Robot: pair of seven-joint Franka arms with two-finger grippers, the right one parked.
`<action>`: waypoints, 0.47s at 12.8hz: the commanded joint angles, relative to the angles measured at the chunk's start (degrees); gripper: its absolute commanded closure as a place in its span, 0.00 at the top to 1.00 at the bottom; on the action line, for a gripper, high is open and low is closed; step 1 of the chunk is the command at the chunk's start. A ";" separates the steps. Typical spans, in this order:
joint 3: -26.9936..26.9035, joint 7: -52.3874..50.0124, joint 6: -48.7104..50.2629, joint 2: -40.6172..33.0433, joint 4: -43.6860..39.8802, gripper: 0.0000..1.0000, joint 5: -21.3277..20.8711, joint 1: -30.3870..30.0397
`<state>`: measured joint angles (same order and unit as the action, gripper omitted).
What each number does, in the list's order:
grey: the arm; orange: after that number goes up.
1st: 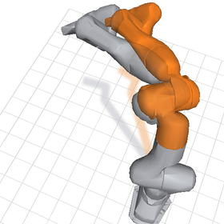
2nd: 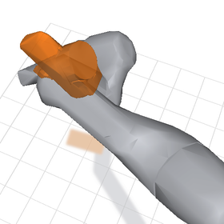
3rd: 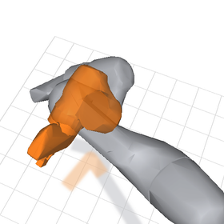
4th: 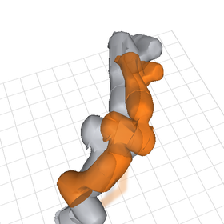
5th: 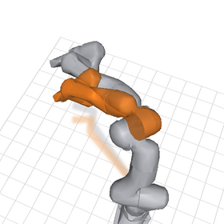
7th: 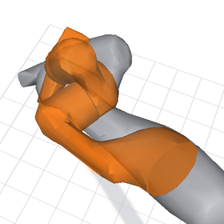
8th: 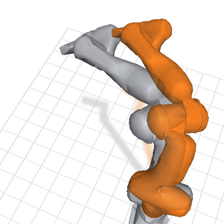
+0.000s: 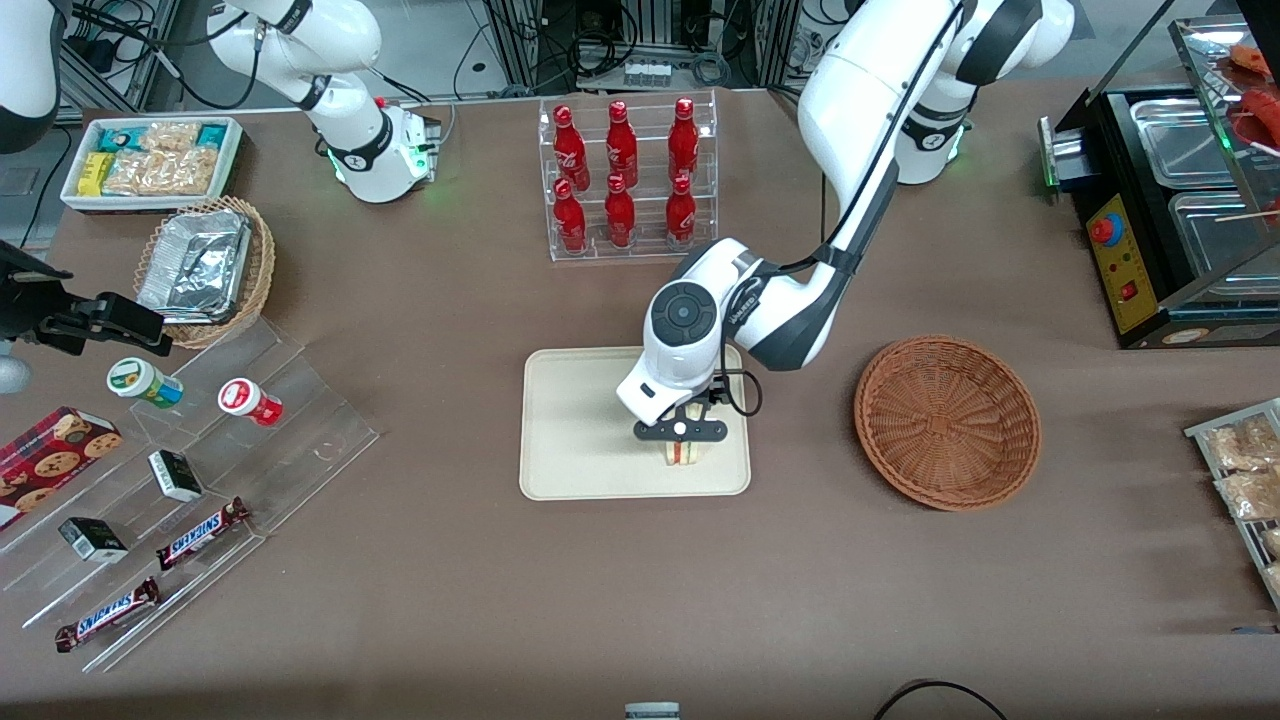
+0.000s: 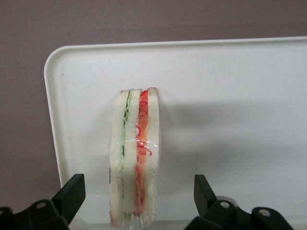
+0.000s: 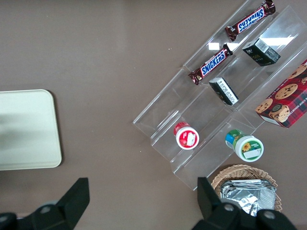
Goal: Place sandwich from basket to tray
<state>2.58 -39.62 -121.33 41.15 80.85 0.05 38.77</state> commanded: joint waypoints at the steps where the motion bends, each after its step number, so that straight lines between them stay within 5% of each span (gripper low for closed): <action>1: -0.56 -0.28 2.07 -2.12 -1.13 1.00 0.39 -0.36; 6: -4.08 5.58 7.06 -8.53 -0.61 1.00 0.74 -5.96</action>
<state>-1.43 -38.06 -116.70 35.74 79.21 0.04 36.63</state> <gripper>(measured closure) 0.000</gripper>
